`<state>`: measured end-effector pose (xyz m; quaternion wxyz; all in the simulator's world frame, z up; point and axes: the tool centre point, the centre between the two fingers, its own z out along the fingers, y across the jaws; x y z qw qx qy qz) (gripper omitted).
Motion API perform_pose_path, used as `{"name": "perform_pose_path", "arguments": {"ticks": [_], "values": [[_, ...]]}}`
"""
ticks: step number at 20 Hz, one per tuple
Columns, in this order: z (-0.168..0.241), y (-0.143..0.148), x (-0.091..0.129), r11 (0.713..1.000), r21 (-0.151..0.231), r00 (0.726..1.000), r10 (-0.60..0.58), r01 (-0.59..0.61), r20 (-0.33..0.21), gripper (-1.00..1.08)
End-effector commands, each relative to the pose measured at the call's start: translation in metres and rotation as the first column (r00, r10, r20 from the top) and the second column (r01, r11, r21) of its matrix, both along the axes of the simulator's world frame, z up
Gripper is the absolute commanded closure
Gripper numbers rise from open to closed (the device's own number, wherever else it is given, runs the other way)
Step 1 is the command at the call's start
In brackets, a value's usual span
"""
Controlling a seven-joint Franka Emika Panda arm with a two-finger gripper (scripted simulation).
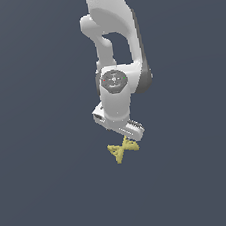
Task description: Pick up the object and move it to a goal position.
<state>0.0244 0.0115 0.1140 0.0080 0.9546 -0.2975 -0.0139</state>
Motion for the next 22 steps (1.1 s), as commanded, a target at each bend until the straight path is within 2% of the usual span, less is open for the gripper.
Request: {"name": "perform_pose_path", "arguments": {"ticks": [1,5,12,22], "values": [[-0.004,0.002,0.005,0.998,0.0,0.998,-0.07,0.07,0.005,-0.92],[-0.011,0.005,0.013,0.984,0.001,0.984,-0.178,0.178,0.013,-0.92],[-0.021,0.01,0.025,0.943,0.003,0.943,-0.332,0.332,0.023,-0.92],[-0.028,0.014,0.033,0.901,0.007,0.901,-0.433,0.433,0.031,-0.92]]}}
